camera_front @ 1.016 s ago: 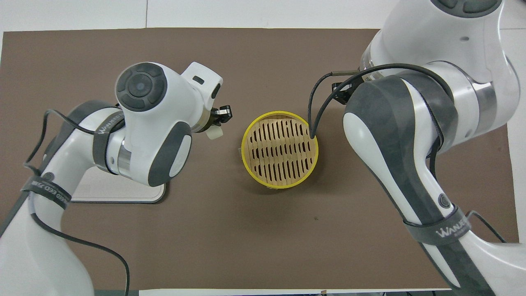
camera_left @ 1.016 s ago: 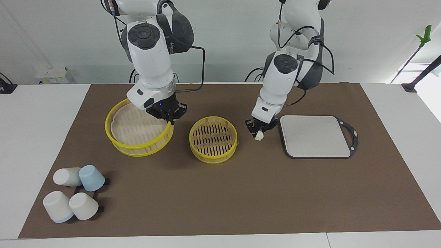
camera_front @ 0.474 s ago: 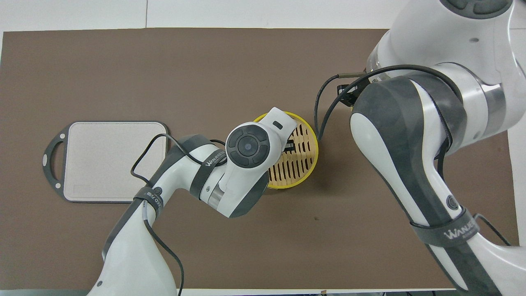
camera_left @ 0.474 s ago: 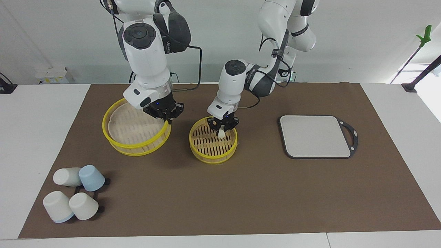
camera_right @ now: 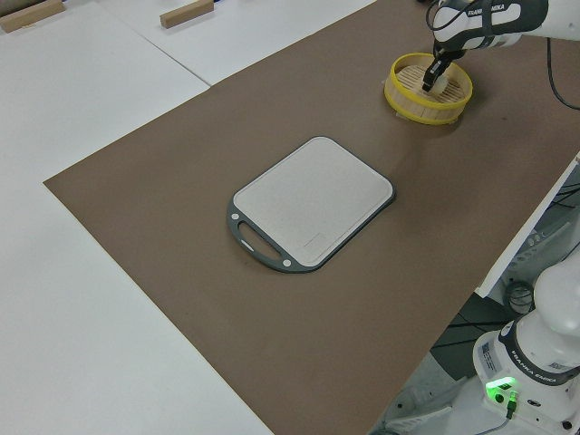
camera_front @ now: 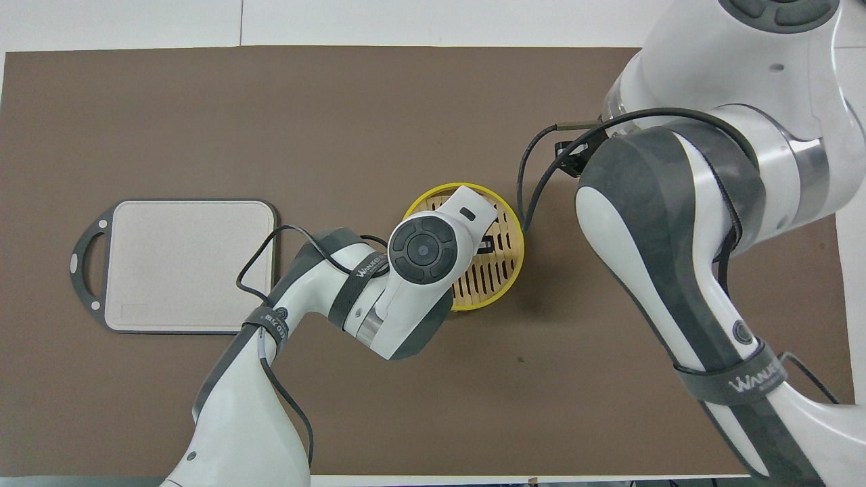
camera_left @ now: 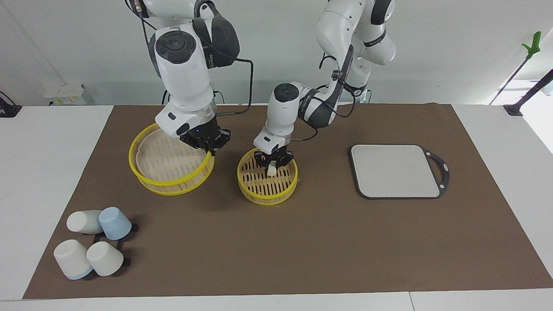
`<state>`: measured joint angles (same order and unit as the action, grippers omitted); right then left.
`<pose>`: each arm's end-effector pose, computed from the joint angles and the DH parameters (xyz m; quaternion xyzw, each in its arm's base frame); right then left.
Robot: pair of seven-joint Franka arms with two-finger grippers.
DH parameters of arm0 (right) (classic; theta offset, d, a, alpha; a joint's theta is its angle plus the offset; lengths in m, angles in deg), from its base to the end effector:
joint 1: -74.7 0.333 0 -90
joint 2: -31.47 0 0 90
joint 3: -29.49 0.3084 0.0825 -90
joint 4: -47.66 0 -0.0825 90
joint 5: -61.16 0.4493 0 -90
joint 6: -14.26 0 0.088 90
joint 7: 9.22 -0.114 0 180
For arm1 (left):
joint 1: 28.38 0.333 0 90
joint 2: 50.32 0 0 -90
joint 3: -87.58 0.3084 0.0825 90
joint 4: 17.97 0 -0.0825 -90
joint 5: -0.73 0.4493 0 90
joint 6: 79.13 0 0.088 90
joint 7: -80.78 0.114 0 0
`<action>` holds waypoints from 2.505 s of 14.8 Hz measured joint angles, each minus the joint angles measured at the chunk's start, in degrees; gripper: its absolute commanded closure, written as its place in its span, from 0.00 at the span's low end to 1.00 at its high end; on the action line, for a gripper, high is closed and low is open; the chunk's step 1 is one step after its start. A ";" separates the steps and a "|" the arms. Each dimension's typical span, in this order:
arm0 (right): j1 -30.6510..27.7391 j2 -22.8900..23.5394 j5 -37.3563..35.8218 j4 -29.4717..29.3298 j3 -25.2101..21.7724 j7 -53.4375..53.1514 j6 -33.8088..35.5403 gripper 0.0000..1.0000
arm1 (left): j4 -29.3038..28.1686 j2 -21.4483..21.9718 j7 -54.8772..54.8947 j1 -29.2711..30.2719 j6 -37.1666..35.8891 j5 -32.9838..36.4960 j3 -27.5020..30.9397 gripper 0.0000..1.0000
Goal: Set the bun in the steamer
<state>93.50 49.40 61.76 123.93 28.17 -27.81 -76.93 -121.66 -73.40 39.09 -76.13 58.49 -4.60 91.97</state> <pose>0.6757 0.2163 0.5320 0.9996 -0.0095 -0.0255 0.0065 0.5163 -0.4932 0.2869 0.9952 0.0122 0.0569 0.0791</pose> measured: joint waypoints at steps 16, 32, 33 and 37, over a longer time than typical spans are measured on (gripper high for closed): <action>0.83 -0.09 2.46 1.85 0.24 -2.55 -4.44 1.00 | -0.12 14.70 3.70 12.08 -20.09 -0.03 2.09 0.00; 20.04 11.82 3.34 2.35 0.71 -26.06 -20.13 1.00 | 3.04 27.40 42.33 38.84 -44.85 6.64 2.34 0.00; 20.33 12.05 3.34 2.34 0.72 -26.06 -20.30 1.00 | 3.07 27.47 42.51 38.84 -45.16 6.89 2.32 0.00; 21.07 13.18 3.28 2.38 0.68 -26.06 -22.49 1.00 | 3.10 27.69 42.93 38.85 -46.22 6.99 2.31 0.00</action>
<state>114.58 62.58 65.04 126.31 28.85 -53.87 -99.42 -118.55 -45.71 82.02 -37.28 12.28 2.39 94.29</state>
